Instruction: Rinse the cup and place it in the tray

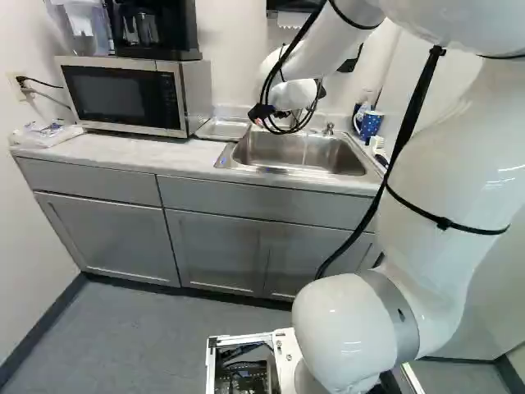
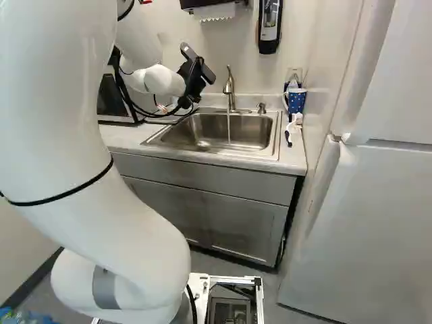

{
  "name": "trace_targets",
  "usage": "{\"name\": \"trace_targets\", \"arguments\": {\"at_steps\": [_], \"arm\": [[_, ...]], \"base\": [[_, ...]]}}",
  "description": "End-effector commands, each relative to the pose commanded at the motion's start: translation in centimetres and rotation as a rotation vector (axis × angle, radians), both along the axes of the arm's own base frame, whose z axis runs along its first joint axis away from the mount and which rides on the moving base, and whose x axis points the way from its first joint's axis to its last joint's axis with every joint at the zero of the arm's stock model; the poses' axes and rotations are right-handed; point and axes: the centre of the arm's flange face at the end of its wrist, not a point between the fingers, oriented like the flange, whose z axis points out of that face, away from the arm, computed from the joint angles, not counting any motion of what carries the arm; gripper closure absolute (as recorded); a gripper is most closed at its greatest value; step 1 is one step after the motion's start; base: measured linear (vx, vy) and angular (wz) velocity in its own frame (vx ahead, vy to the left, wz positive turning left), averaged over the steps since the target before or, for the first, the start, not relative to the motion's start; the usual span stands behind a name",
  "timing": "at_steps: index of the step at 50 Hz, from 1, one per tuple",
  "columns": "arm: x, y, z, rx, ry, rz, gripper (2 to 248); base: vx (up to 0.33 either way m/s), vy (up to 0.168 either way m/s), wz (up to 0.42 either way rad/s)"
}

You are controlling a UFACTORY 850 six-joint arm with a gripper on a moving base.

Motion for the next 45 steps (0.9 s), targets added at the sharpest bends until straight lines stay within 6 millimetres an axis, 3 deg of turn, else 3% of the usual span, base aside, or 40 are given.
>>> {"name": "trace_targets", "arguments": {"at_steps": [45], "arm": [[0.00,0.00,0.00,-0.453,-0.013,0.135,126]], "base": [[0.000,0.000,0.000]]}}
